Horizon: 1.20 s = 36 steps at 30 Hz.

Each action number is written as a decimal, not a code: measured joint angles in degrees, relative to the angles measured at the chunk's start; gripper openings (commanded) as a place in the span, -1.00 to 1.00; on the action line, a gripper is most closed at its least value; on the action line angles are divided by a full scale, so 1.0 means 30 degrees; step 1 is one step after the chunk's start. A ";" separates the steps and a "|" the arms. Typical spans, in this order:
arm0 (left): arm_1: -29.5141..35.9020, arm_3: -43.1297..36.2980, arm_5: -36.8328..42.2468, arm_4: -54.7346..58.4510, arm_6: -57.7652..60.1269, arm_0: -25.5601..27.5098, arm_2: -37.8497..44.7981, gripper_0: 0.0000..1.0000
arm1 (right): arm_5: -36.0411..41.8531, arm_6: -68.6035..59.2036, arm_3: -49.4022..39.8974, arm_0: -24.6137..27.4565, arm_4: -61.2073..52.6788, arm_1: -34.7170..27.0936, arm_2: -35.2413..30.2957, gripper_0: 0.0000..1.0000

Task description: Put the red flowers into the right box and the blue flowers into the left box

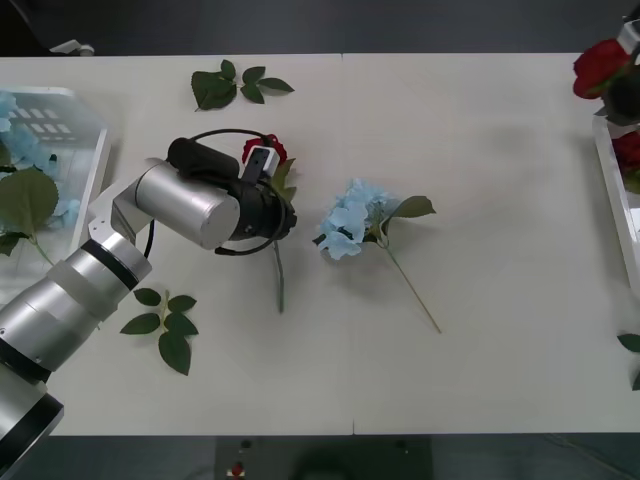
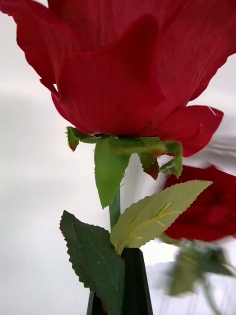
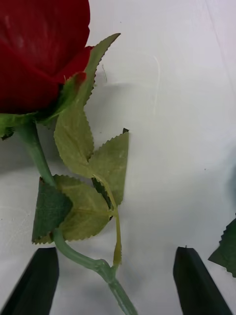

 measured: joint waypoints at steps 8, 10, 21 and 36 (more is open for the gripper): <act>0.0001 0.0083 -0.0038 -0.1374 0.0000 -0.0001 -0.0963 -0.47 | -0.0206 0.0046 0.0131 0.0002 0.0416 -0.2627 -0.0439 -1.00; 0.0003 0.0119 -0.0294 -0.2028 0.0000 -0.0001 -0.1246 -0.99 | -0.0579 0.0069 -0.0019 0.0011 0.1069 -0.3020 0.0890 -1.00; 0.0019 0.0426 -0.0874 -0.2186 0.0001 -0.0115 -0.1453 -1.00 | -0.5647 0.0214 -0.1370 0.3457 0.1582 -0.4109 0.1878 -1.00; 0.2727 -0.7434 0.5279 0.5958 0.0018 0.1021 0.5087 -1.00 | -0.9487 0.0203 0.0512 0.6492 0.4196 -0.2539 -0.0685 -0.78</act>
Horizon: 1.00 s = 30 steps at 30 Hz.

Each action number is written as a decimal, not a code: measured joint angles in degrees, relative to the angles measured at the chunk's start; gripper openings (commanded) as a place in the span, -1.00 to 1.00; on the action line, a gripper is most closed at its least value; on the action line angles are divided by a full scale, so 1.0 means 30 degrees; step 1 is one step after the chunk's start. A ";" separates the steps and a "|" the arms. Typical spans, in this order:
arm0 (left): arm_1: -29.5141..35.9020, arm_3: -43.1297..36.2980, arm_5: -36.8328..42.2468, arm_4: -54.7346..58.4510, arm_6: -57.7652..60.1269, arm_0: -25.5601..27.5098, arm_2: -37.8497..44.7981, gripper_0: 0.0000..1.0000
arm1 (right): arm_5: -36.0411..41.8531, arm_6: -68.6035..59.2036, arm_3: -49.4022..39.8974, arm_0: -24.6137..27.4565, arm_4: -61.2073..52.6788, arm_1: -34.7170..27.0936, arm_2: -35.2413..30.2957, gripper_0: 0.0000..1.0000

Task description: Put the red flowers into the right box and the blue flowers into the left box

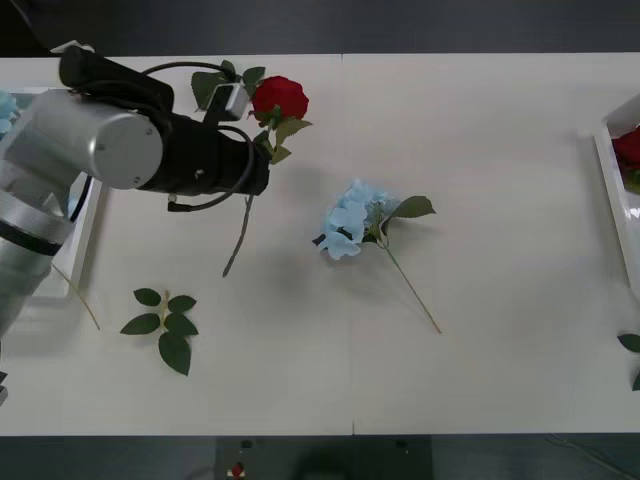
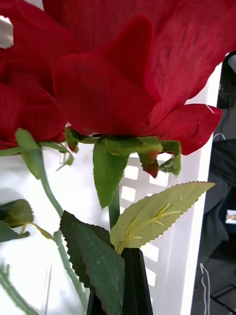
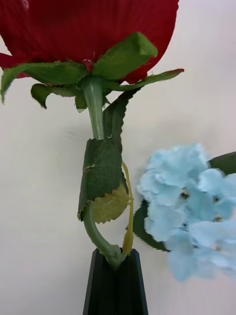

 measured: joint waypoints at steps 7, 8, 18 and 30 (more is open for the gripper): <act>0.0836 -0.1458 0.0568 0.7418 -0.0803 0.2232 0.4291 -1.00 | -0.0048 -0.0016 0.0002 -0.0005 0.0014 0.0025 0.0016 0.69; 0.0833 -0.1460 0.0569 0.8283 -0.1695 0.2542 0.4845 -1.00 | -0.0050 -0.0016 0.0000 -0.0005 0.0016 0.0025 0.0016 0.75; 0.0500 -0.1456 -0.0883 1.5275 -0.6778 0.4218 0.5706 -1.00 | 0.1354 -0.0011 -0.1017 -0.0005 -0.0247 -0.0028 -0.0049 0.92; -0.1920 -0.1451 -1.1489 1.6193 -1.2780 0.4218 -0.1150 -1.00 | 0.8835 0.5533 -0.5755 -0.0004 -1.0089 -0.2470 -0.4074 0.96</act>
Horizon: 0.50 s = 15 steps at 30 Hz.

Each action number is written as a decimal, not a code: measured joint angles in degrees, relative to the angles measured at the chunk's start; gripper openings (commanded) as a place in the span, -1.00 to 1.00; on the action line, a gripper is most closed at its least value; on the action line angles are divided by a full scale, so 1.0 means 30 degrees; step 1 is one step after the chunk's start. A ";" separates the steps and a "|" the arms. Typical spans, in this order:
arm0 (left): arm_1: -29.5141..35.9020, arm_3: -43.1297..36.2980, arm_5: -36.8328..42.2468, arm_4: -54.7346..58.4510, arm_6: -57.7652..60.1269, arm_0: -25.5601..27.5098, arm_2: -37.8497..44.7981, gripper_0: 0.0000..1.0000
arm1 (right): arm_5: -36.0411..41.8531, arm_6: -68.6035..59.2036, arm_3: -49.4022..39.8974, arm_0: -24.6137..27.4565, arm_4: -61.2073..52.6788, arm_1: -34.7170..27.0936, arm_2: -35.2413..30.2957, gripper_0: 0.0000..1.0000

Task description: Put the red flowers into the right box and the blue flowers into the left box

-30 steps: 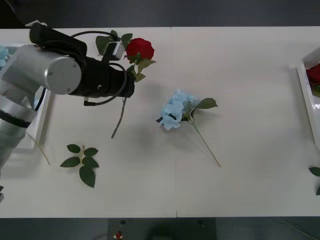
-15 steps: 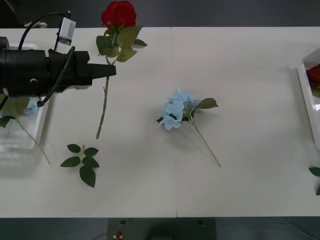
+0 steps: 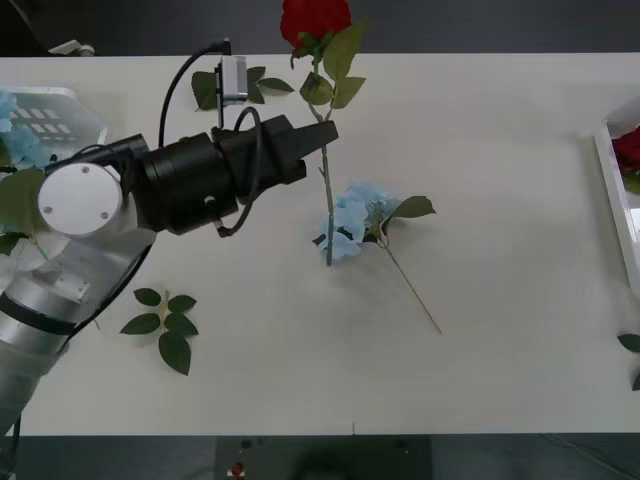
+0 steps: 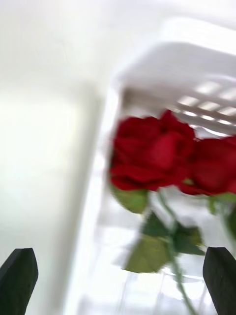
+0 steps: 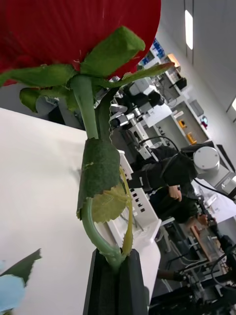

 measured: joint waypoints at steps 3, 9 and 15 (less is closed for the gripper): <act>-0.0661 0.0000 -0.2122 0.0021 -0.1776 0.0000 -0.1277 -1.00 | 0.1136 0.0967 -0.0269 0.0041 -0.5464 -0.0512 0.0180 0.97; -0.2241 0.0001 -0.5263 0.0681 -0.2386 -0.0005 -0.2852 -1.00 | 0.2255 0.5964 -0.1817 0.1624 -1.2413 -0.0794 0.0584 0.97; -0.3313 0.0111 -0.6604 0.0681 -0.2386 -0.0188 -0.3719 -1.00 | 0.2274 0.6982 -0.5766 0.5501 -1.5843 -0.0791 -0.1538 0.98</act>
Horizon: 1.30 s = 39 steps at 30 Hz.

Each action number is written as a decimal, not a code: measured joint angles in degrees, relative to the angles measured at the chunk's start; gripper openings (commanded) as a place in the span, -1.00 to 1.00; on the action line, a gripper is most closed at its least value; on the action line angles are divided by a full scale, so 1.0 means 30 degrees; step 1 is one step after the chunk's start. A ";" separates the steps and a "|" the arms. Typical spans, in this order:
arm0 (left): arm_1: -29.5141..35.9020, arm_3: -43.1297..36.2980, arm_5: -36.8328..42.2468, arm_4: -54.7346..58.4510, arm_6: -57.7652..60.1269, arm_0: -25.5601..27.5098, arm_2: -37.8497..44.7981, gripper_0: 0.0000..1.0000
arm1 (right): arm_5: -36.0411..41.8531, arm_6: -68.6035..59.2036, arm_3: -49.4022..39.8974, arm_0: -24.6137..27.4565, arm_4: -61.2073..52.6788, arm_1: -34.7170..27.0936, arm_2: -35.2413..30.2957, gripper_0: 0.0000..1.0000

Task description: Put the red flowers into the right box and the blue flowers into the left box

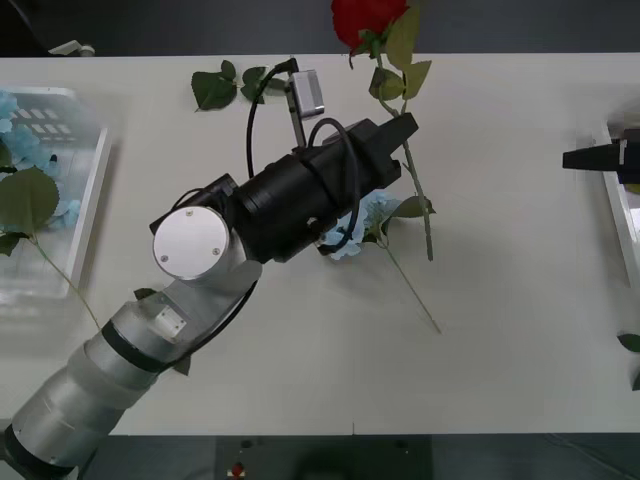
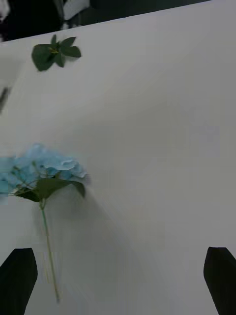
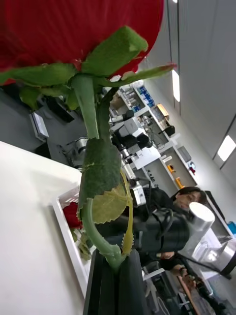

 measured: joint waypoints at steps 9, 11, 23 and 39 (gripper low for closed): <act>-0.0922 0.1395 -0.0351 -0.0065 -0.0001 -0.0902 -0.0006 -1.00 | 0.0002 0.1708 -0.5059 0.6013 -0.2268 0.1296 -0.5377 0.98; -0.1098 0.1841 -0.0352 -0.0181 -0.0001 -0.1161 -0.0005 -1.00 | -0.0006 0.1708 -0.6146 0.6914 -0.2673 0.1823 -0.5947 0.98; -0.1235 0.2404 -0.0444 0.0042 -0.0001 -0.1547 0.0000 -1.00 | -0.0038 0.2263 -0.8990 0.8928 -0.3752 0.5861 -0.6554 0.98; -0.1235 0.2404 -0.0445 0.0043 -0.0001 -0.1547 0.0005 -1.00 | -0.0898 0.2635 -0.9032 0.8623 -0.1368 1.0053 -0.6555 0.98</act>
